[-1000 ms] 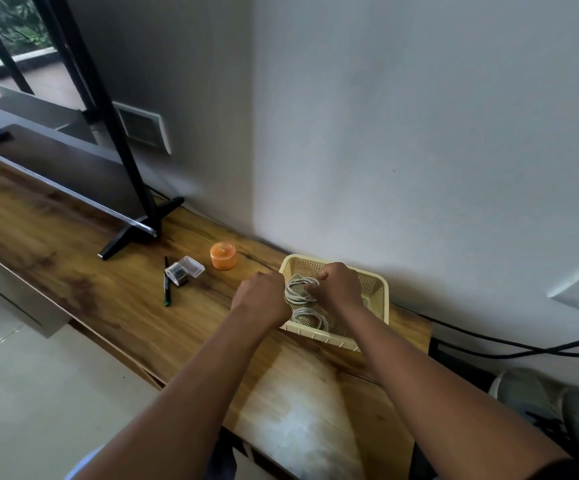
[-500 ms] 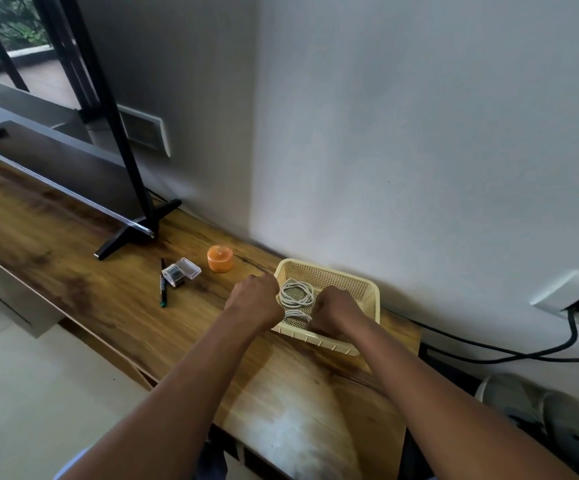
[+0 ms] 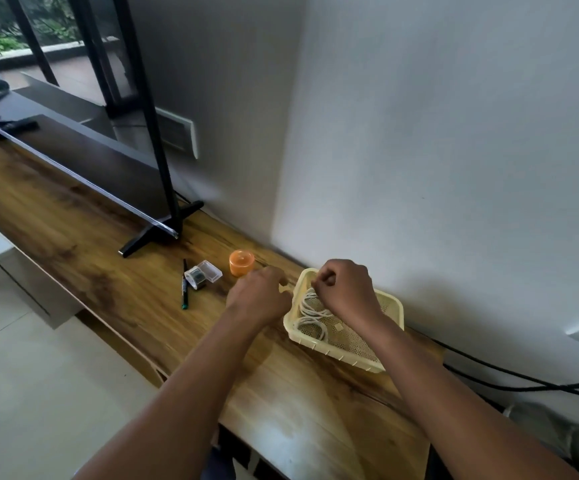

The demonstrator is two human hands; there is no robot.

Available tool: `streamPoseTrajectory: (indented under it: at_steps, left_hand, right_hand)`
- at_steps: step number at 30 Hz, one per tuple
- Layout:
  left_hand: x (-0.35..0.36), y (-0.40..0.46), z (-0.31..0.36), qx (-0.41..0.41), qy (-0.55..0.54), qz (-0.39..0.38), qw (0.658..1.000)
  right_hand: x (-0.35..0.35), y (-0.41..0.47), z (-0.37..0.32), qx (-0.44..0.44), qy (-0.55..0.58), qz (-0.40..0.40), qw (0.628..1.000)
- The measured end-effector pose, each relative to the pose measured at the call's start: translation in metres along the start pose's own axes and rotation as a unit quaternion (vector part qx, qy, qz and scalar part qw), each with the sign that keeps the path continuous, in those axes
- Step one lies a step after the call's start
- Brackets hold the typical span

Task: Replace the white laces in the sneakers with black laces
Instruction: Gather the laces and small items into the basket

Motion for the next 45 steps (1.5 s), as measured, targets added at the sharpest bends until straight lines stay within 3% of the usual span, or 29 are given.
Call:
streamPoseTrajectory:
  at_steps: [5,11,18,27,38,45]
  left_hand:
    - [-0.026,0.002,-0.035,-0.052,0.041,0.058,0.996]
    - [-0.05,0.007,-0.076,-0.09,0.108,0.119,0.983]
    - [-0.046,0.022,-0.113,-0.117,0.103,0.109,0.982]
    - [-0.04,0.036,-0.133,-0.121,0.101,0.138,0.978]
    - [-0.041,0.03,-0.128,-0.109,0.077,0.18,0.975]
    - [-0.032,0.026,-0.124,-0.076,0.087,0.147,0.982]
  right_hand:
    - [0.03,0.02,-0.05,-0.072,0.038,-0.021,0.996]
    - [0.088,0.048,-0.084,-0.134,-0.033,-0.102,0.985]
    - [0.141,0.073,-0.088,-0.152,-0.104,-0.177,0.967]
    - [0.136,0.067,-0.083,-0.201,-0.079,-0.099,0.971]
    - [0.095,0.037,-0.071,-0.181,0.025,-0.042,0.982]
    - [0.059,0.017,-0.051,-0.147,0.037,-0.029,0.988]
Point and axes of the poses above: each hand's wrist, its own y-axis towards the middle knuckle, its own x-axis out of the palm, z = x × y, the point moved 5 cm from there along y, towards the middle knuckle, and after that the axes turned 6 degrees about z, right-handed, at the moved point
